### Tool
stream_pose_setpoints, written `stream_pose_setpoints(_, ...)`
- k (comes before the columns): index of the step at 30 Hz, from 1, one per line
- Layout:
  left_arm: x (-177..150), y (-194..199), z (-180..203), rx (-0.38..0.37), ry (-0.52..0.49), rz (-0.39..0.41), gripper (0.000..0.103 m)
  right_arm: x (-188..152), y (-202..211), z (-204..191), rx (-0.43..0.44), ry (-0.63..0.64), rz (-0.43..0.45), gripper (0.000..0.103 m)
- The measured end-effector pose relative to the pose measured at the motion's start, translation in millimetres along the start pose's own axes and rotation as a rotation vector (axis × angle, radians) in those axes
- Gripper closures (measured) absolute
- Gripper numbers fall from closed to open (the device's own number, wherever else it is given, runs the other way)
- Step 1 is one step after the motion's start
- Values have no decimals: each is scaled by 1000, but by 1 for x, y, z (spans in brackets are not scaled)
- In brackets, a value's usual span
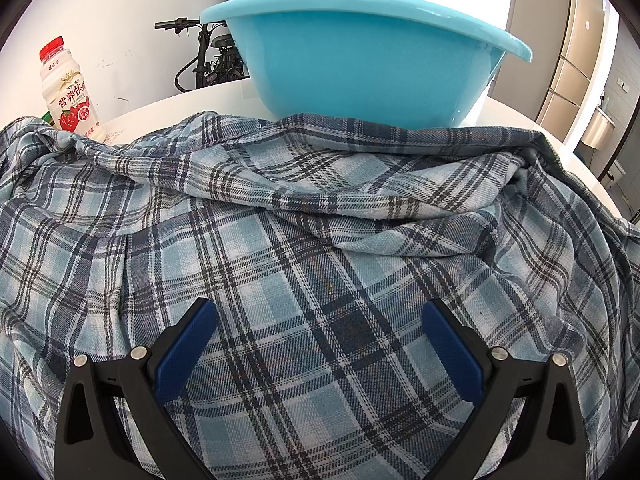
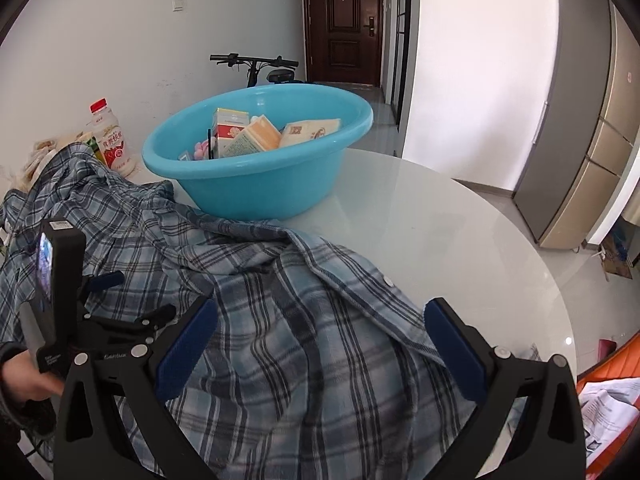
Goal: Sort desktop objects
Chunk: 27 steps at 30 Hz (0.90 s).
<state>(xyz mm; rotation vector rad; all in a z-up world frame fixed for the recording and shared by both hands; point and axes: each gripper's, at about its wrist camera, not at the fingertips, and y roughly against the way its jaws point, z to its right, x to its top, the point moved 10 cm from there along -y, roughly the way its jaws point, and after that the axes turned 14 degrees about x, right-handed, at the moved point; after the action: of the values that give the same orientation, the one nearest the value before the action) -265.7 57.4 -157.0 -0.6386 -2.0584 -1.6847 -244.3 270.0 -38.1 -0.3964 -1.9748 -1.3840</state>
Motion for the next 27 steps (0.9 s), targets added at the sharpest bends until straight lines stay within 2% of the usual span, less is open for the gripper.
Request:
stream_pose_setpoints(4, -4, 3, -4, -2, -14, -3, 0, -19, 12, -6, 45, -26, -37, 0)
stream_pose_setpoints(7, -12, 15, -7, -6, -43, 3, 0, -50, 18, -19, 80, -25, -87, 0)
stream_pose_setpoints(11, -14, 60, -13, 82, -157, 162, 0, -98, 24, -42, 149, -23, -141, 0)
stream_pose_setpoints(13, -24, 81, -9, 49, -203, 189, 0, -117, 27, -53, 185, -30, -143, 0)
stream_pose_setpoints(16, -38, 104, -8, -28, -212, 189, 0, -138, 31, -71, 238, -49, -137, 0)
stream_pose_setpoints(17, -40, 110, -10, -19, -215, 207, 0, -144, 33, -75, 250, -54, -133, 0)
stream_pose_setpoints(19, -45, 124, -17, 46, -245, 255, 0, -156, 34, -80, 262, -54, -138, 0)
stream_pose_setpoints(22, -55, 136, -22, 126, -276, 295, 0, -168, 34, -84, 230, -51, -135, 0)
stream_pose_setpoints(23, -59, 137, -22, 114, -270, 286, 0, -171, 34, -85, 221, -57, -128, 0)
stream_pose_setpoints(26, -76, 143, -17, -13, -201, 227, 0, -181, 40, -93, 235, -98, -96, 0)
stream_pose_setpoints(27, -78, 145, -19, -12, -186, 226, 0, -184, 43, -98, 245, -109, -85, 0)
